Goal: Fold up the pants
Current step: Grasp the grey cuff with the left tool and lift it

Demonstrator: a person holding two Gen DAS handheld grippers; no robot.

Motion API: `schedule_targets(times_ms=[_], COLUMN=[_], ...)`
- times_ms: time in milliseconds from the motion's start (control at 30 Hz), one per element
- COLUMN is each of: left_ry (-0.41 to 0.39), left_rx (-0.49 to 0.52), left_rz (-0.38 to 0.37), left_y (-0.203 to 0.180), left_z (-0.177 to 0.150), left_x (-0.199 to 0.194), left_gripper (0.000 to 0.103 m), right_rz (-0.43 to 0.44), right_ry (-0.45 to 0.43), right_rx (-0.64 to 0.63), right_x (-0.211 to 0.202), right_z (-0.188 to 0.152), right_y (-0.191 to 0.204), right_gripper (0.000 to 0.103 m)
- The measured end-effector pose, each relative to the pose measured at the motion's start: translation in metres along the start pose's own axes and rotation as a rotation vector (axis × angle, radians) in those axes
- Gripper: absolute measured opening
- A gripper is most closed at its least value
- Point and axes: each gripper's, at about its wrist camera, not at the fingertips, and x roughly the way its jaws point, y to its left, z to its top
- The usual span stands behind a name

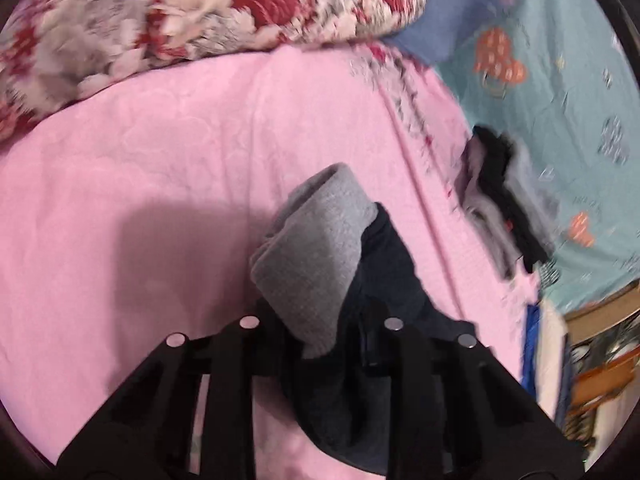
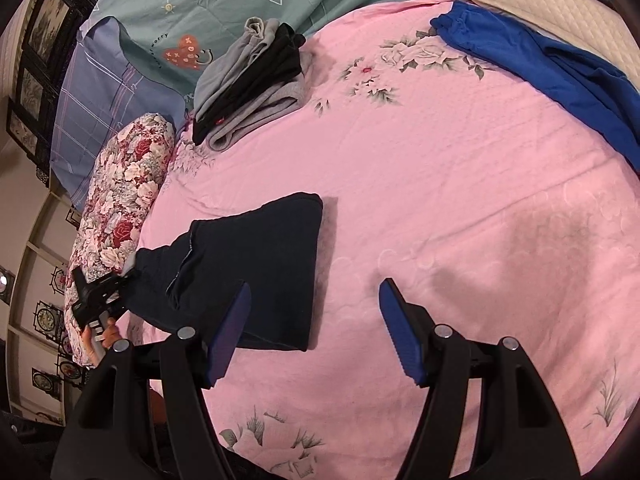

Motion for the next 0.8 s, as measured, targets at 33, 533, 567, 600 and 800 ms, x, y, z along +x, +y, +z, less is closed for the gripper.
schedule_targets(times_ms=[33, 533, 567, 600, 800], left_ry=[-0.024, -0.049, -0.051, -0.052, -0.05], left_rx=[0.003, 0.075, 0.082, 0.087, 0.103], left_rz=[-0.009, -0.012, -0.01, -0.007, 0.0], left_y=[0.001, 0.004, 0.003, 0.002, 0.0], left_z=[-0.002, -0.013, -0.014, -0.014, -0.015], left_x=[-0.009, -0.024, -0.025, -0.025, -0.026], left_gripper=[0.024, 0.024, 0.024, 0.024, 0.024], right_rz=[-0.007, 0.125, 0.135, 0.145, 0.046], right_ry=[0.005, 0.279, 0.3, 0.314, 0.379], right_rx=[-0.003, -0.491, -0.532, -0.561, -0.638], right_x=[0.001, 0.118, 0.134, 0.147, 0.22], right_z=[0.001, 0.01, 0.007, 0.004, -0.006], right_y=[0.002, 0.202, 0.219, 0.231, 0.267], right_gripper=[0.067, 0.067, 0.066, 0.063, 0.016])
